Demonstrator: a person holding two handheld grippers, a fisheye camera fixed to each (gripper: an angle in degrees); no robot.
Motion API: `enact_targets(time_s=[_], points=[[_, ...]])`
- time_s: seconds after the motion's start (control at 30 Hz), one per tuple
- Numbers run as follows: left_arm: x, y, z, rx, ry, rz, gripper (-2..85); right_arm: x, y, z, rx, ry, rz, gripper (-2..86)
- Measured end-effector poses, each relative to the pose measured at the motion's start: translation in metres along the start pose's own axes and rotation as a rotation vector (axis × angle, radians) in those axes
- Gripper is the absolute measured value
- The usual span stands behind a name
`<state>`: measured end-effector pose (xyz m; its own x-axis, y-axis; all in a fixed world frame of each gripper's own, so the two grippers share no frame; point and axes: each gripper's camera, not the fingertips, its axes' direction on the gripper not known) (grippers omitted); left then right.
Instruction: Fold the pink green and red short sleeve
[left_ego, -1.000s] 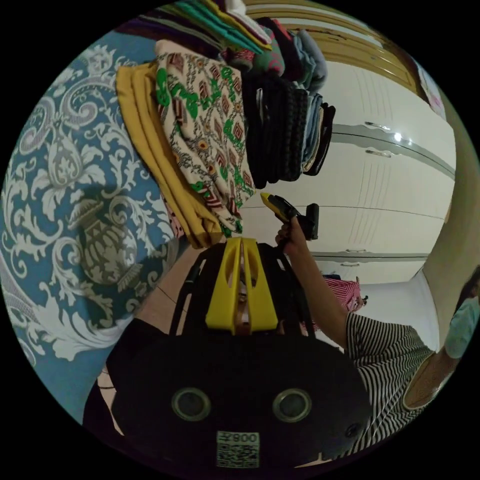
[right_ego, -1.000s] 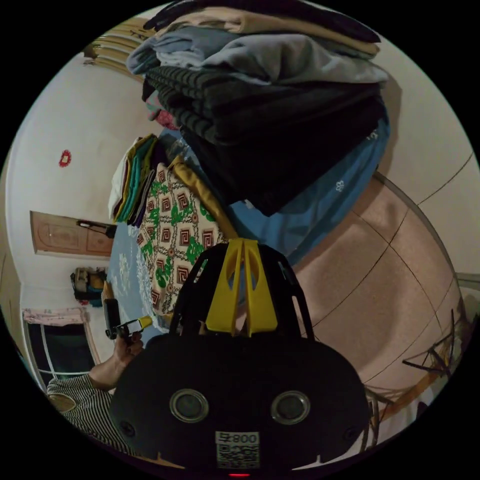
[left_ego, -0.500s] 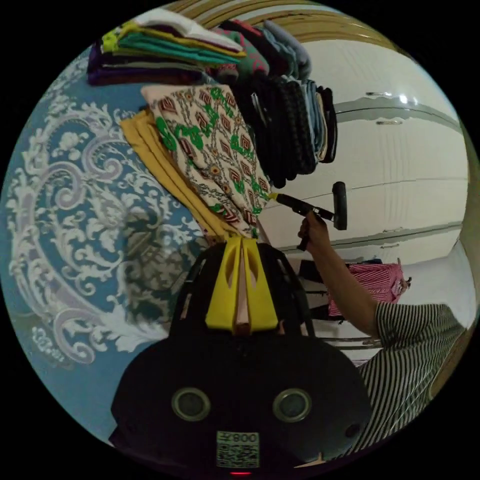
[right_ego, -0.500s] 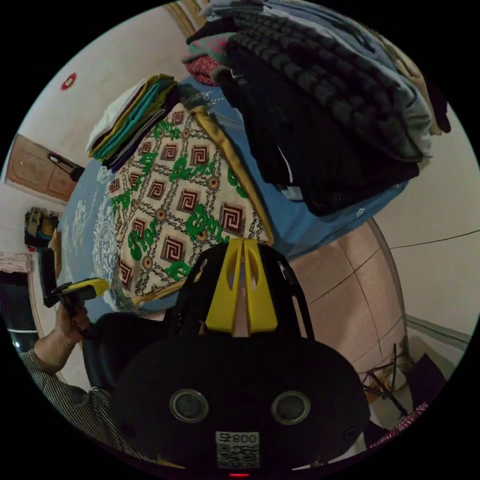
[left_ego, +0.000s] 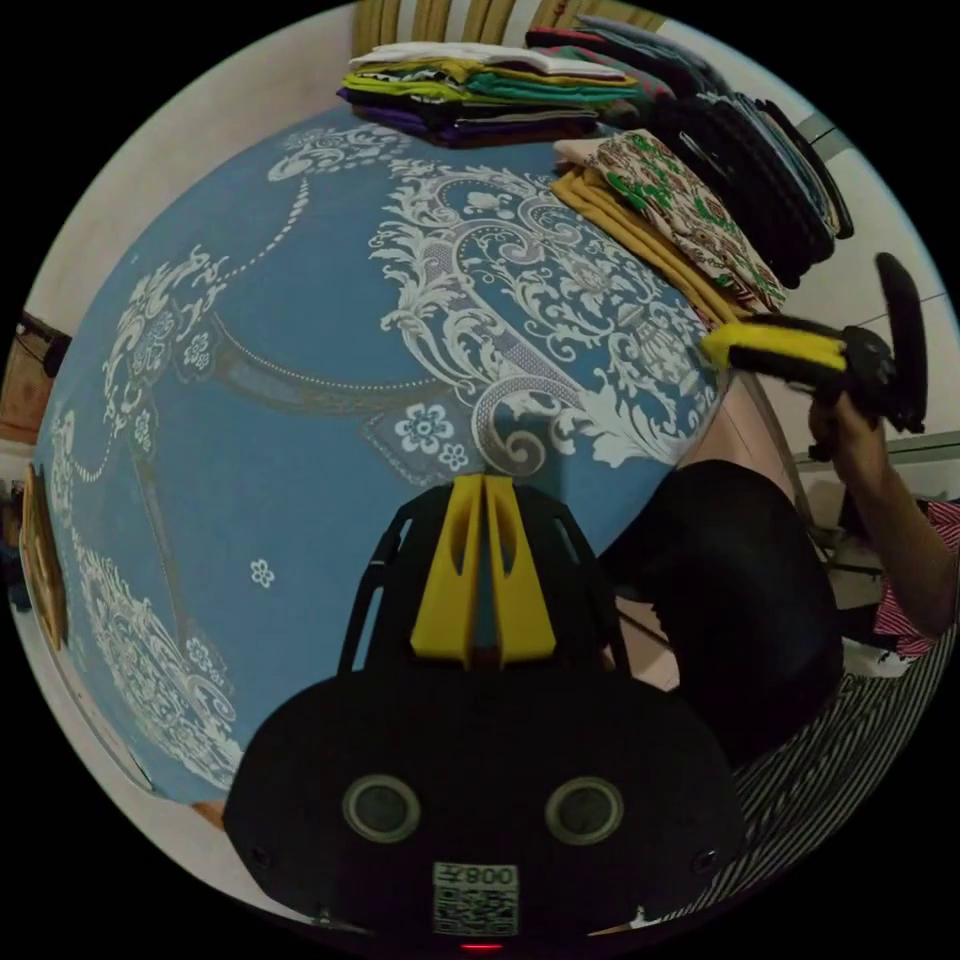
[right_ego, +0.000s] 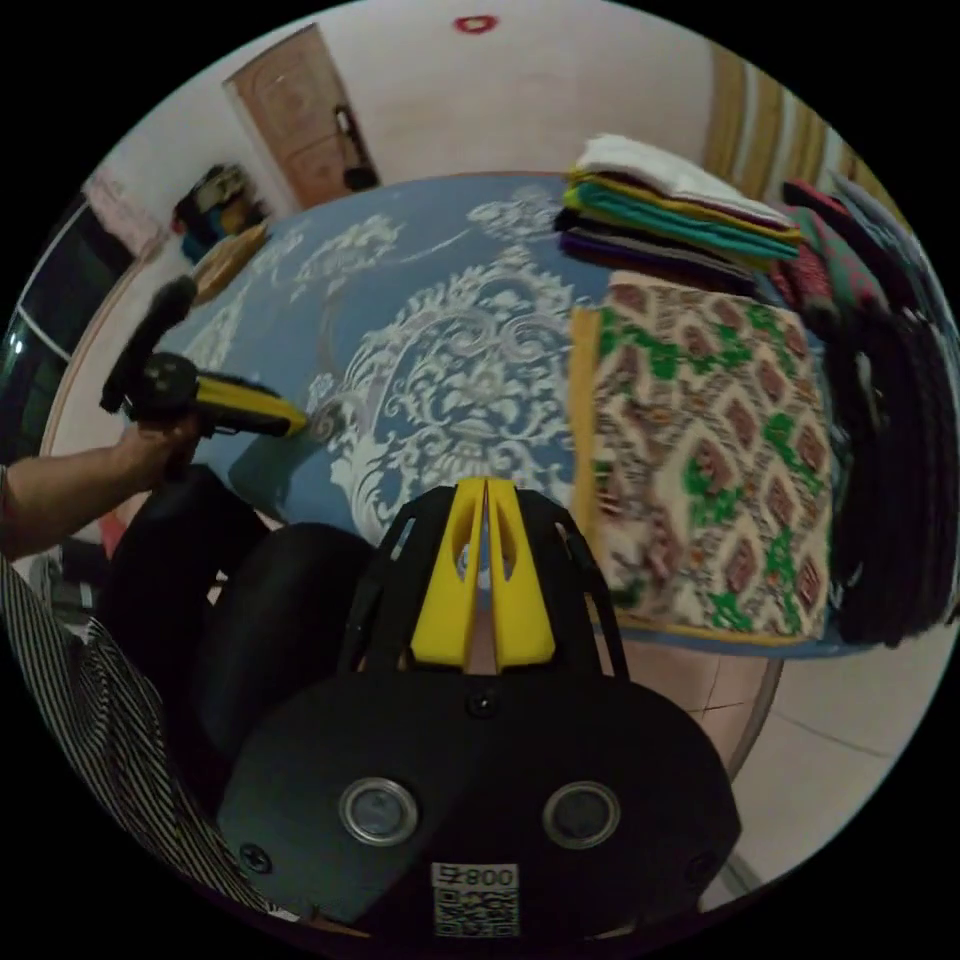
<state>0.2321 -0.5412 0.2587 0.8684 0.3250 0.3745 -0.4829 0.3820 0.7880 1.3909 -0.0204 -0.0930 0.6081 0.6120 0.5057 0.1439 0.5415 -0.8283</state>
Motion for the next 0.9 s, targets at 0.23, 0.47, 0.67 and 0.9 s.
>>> enact_targets(time_s=[0.23,0.47,0.67,0.9], points=[[-0.033,0.032,-0.028,0.006,0.100,-0.058,0.2,-0.091,-0.055,0.050,-0.037,0.210,-0.156,-0.3],[-0.054,0.059,-0.067,0.019,0.129,-0.069,0.2,-0.103,-0.132,0.036,0.004,0.003,-0.011,-0.2],[-0.052,0.074,-0.108,0.018,0.027,0.006,0.2,-0.074,-0.269,-0.010,0.281,0.007,0.086,1.8],[-0.071,0.092,-0.158,0.048,0.079,-0.033,0.3,-0.064,-0.449,-0.029,0.345,0.125,0.141,8.0]])
